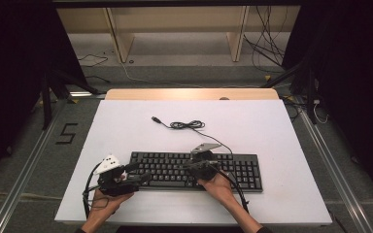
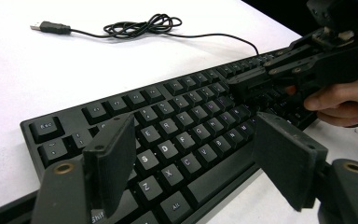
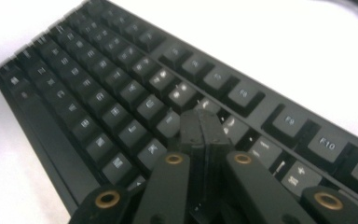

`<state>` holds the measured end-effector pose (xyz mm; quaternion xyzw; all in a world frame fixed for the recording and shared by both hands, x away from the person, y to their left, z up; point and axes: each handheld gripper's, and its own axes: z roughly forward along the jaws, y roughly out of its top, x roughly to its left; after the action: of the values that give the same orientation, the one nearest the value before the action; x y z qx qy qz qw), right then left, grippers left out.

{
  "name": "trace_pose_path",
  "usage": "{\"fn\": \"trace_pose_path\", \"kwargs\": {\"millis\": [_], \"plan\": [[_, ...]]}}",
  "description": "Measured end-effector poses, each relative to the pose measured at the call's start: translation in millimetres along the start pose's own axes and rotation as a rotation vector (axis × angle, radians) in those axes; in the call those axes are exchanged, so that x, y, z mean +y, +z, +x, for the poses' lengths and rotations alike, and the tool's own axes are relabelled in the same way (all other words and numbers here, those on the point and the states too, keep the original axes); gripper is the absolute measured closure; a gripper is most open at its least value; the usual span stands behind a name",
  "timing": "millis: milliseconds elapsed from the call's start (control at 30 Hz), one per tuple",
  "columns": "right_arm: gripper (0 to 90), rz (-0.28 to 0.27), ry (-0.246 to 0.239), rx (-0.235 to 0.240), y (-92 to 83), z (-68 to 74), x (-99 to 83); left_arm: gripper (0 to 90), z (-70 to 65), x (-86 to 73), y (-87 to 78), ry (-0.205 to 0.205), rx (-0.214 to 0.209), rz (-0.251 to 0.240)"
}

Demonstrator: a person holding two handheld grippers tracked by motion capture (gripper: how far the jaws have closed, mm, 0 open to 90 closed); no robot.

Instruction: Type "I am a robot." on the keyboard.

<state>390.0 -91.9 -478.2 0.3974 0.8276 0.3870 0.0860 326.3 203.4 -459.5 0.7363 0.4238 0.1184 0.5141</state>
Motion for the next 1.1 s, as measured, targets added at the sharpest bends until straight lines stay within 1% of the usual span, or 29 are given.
{"fn": "trace_pose_path", "kwargs": {"millis": [167,300,433,500,533,567,600,667,733,800,900,967,1000,1100], "plan": [[90.0,-0.002,-0.004,-0.018,0.2,1.4,-0.3,29.5,1.5,-1.0,-1.3,-0.006,0.007,-0.004],[90.0,-0.006,0.007,-0.015,-0.2,0.8,-0.2,29.4,2.4,-1.3,-1.6,-0.007,0.009,-0.005],[81.6,-0.044,0.028,0.011,-7.0,0.3,1.1,29.5,2.7,-1.5,-1.5,-0.008,0.014,-0.011],[71.8,-0.07,0.038,0.03,-12.0,0.4,2.3,29.5,3.4,-1.5,-2.1,-0.007,0.016,-0.016],[71.8,-0.07,0.038,0.03,-12.0,0.4,2.3,29.5,4.1,-1.4,-2.5,-0.007,0.018,-0.018],[63.3,-0.099,0.044,0.048,-16.5,0.2,3.3,29.5,4.7,-1.3,-3.0,-0.007,0.02,-0.017],[57.9,-0.111,0.041,0.053,-18.1,0.2,3.7,29.5,5.1,-1.3,-3.2,-0.012,0.02,-0.021],[50.5,-0.12,0.044,0.061,-20.5,1.1,4.6,29.5,5.5,-1.2,-3.9,-0.012,0.023,-0.022],[49.0,-0.123,0.041,0.07,-21.6,1.2,4.8,29.5,5.1,-1.1,-4.0,-0.011,0.025,-0.024],[43.6,-0.134,0.031,0.085,-23.3,2.8,5.4,29.5,5.1,-1.2,-3.7,-0.009,0.025,-0.023],[41.4,-0.137,0.027,0.096,-23.6,4.6,5.9,29.5,5.5,-1.3,-3.9,-0.01,0.027,-0.025],[40.6,-0.141,0.017,0.107,-23.4,7.0,6.5,29.5,5.7,-1.3,-4.2,-0.01,0.029,-0.027],[41.3,-0.143,0.006,0.114,-23.0,10.4,7.2,29.5,5.8,-1.2,-4.4,-0.01,0.029,-0.027],[42.0,-0.142,-0.004,0.118,-22.1,14.0,7.9,29.5,6.1,-1.3,-4.5,-0.011,0.03,-0.027]]}}
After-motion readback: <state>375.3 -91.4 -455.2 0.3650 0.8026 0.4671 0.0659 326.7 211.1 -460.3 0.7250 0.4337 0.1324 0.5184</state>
